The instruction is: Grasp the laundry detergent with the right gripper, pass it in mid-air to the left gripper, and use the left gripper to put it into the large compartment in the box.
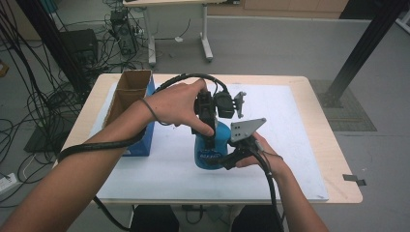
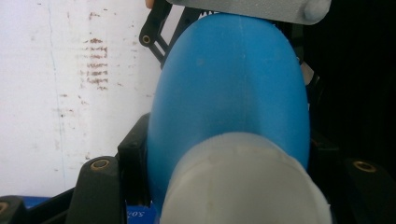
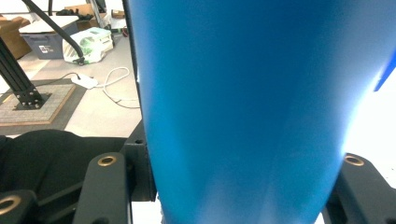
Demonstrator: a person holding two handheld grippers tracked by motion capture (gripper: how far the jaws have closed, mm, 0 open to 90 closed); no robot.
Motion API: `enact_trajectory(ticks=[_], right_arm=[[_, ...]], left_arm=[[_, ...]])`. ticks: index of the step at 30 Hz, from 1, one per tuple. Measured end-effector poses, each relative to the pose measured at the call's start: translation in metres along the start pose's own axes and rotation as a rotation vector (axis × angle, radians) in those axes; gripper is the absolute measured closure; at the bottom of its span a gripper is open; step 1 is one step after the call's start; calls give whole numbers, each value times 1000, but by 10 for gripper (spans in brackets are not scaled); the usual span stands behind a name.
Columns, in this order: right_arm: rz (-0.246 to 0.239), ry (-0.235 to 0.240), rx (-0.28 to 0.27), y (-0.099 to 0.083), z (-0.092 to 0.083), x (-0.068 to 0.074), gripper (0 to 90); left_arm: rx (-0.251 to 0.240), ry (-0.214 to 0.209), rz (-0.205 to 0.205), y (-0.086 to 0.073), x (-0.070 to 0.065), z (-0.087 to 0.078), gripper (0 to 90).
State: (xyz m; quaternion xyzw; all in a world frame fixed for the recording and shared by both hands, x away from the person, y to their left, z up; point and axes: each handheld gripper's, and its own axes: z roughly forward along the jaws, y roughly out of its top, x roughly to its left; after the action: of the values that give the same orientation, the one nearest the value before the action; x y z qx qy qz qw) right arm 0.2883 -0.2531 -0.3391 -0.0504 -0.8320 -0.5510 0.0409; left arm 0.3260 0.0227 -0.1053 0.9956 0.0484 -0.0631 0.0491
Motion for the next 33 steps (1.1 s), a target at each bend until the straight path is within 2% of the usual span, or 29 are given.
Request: enact_trajectory(ticks=[17, 27, 31, 33], right_arm=[[-13, 0, 1, 1, 1, 0, 409], [-36, -15, -34, -3, 1, 3, 396], [-39, -23, -42, -4, 1, 5, 362], [-33, -36, -38, -4, 0, 7, 298]], left_arm=[[3, 7, -6, -1, -2, -1, 372], [-4, 20, -10, -1, -6, -6, 374], [-5, 21, -14, -2, -7, -7, 374], [-8, 20, -16, -3, -8, -7, 374]])
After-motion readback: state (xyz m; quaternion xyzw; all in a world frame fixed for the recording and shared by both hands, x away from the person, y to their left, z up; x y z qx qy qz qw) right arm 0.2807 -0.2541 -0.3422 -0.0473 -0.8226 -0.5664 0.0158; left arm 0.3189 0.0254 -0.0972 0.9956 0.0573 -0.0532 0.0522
